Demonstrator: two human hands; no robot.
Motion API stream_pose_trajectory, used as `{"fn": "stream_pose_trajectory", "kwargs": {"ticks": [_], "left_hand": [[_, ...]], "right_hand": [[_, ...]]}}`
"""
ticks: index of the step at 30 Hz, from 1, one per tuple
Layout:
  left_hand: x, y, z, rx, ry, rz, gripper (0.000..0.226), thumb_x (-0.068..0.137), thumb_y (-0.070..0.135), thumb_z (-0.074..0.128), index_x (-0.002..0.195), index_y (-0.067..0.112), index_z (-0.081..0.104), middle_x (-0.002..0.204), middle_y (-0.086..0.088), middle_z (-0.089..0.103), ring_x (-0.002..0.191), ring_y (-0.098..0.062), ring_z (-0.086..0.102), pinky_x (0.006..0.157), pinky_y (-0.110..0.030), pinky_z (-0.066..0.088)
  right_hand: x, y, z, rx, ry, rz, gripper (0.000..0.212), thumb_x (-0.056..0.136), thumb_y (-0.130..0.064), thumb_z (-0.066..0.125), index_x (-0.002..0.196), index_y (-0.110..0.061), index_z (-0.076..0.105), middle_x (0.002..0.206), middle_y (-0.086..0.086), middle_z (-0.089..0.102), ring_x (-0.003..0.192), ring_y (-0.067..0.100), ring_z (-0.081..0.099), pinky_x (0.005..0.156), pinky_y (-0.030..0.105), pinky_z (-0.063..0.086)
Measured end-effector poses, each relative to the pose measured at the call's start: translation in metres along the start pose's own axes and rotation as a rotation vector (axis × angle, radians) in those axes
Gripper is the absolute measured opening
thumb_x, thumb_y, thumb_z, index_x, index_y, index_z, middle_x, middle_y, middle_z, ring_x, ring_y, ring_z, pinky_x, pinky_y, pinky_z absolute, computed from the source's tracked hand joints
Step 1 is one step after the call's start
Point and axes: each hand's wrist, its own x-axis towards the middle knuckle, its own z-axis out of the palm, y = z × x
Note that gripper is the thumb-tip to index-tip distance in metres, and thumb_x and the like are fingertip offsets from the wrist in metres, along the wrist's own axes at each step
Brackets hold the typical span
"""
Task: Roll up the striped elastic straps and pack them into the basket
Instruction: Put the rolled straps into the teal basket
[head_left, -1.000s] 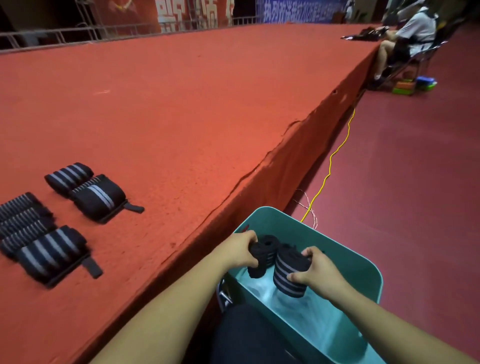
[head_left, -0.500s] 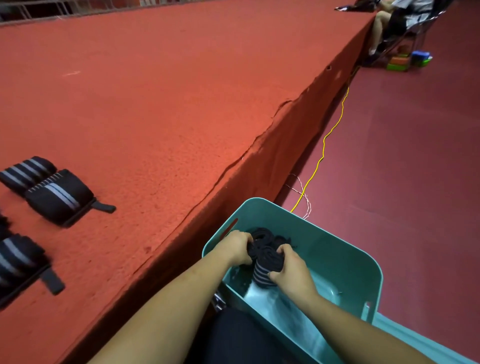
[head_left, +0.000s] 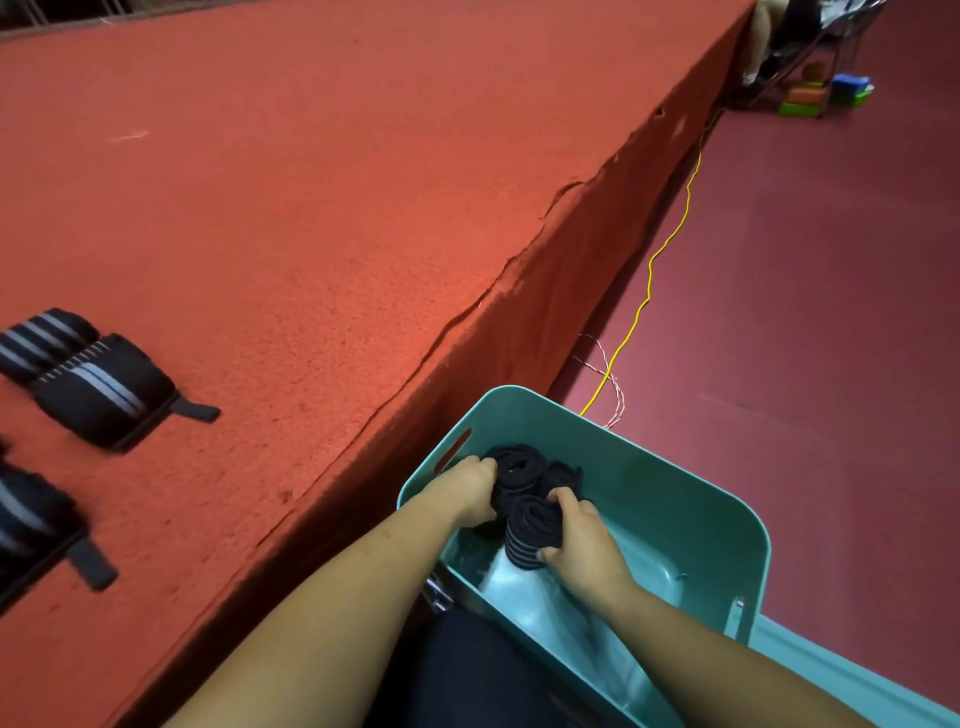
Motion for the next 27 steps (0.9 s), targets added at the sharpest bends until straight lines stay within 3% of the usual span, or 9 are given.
{"fn": "stream_pose_trajectory", "kwargs": {"ticks": [3,6,9,14,18,22,27], "left_hand": [[-0.02,0.0,-0.018,-0.086,0.085,0.003,0.049,0.091,0.028,0.068,0.131,0.005,0.051,0.133,-0.015,0.054,0.124,-0.03,0.052,0.1,-0.031,0.041],[-0.054,-0.006,-0.047,-0.303,0.228,0.056,0.03,0.091,0.026,0.07,0.117,0.012,0.062,0.114,-0.004,0.068,0.104,-0.021,0.064,0.093,-0.029,0.048],[-0.1,-0.031,-0.079,-0.536,0.291,0.103,0.011,0.09,0.018,0.07,0.099,0.021,0.065,0.092,0.002,0.072,0.087,-0.02,0.069,0.082,-0.034,0.055],[-0.194,-0.092,-0.133,-0.687,0.541,-0.002,0.014,0.094,0.005,0.065,0.093,0.019,0.061,0.079,-0.005,0.07,0.081,-0.024,0.065,0.081,-0.041,0.054],[-0.273,-0.159,-0.141,-0.523,0.772,-0.259,0.008,0.091,0.011,0.068,0.09,0.018,0.065,0.081,0.0,0.072,0.076,-0.018,0.062,0.078,-0.035,0.048],[-0.334,-0.217,-0.115,-0.359,0.832,-0.553,0.004,0.088,0.014,0.069,0.091,0.015,0.068,0.09,-0.007,0.071,0.084,-0.023,0.064,0.073,-0.03,0.043],[-0.345,-0.259,-0.093,-0.33,0.795,-0.573,0.031,0.09,0.03,0.07,0.111,0.009,0.067,0.112,-0.009,0.071,0.106,-0.026,0.065,0.093,-0.034,0.048]], "right_hand": [[-0.005,-0.004,-0.012,-0.017,-0.062,0.007,0.073,0.08,-0.014,0.073,0.142,-0.023,0.035,0.123,0.01,0.048,0.11,0.029,0.058,0.089,0.03,0.046],[-0.008,-0.017,-0.031,-0.067,-0.077,0.005,0.066,0.079,-0.021,0.074,0.134,-0.015,0.038,0.123,0.014,0.05,0.113,0.033,0.057,0.095,0.037,0.047],[-0.013,-0.041,-0.054,-0.04,-0.02,-0.046,0.049,0.082,-0.025,0.069,0.123,-0.01,0.046,0.12,0.014,0.054,0.112,0.032,0.055,0.089,0.034,0.046],[-0.024,-0.124,-0.077,0.037,0.078,-0.233,0.046,0.084,-0.026,0.067,0.124,-0.01,0.051,0.114,0.012,0.058,0.109,0.029,0.056,0.086,0.032,0.042],[-0.038,-0.208,-0.063,0.102,0.044,-0.383,0.04,0.086,-0.025,0.065,0.12,-0.008,0.054,0.111,0.013,0.063,0.103,0.032,0.061,0.084,0.033,0.046],[-0.05,-0.284,-0.029,0.115,-0.03,-0.494,0.04,0.087,-0.023,0.065,0.122,-0.006,0.054,0.109,0.016,0.065,0.106,0.034,0.062,0.081,0.032,0.044],[-0.04,-0.357,0.017,0.079,-0.072,-0.54,0.039,0.09,-0.026,0.065,0.12,-0.003,0.055,0.115,0.02,0.064,0.107,0.036,0.061,0.084,0.039,0.048]]}}
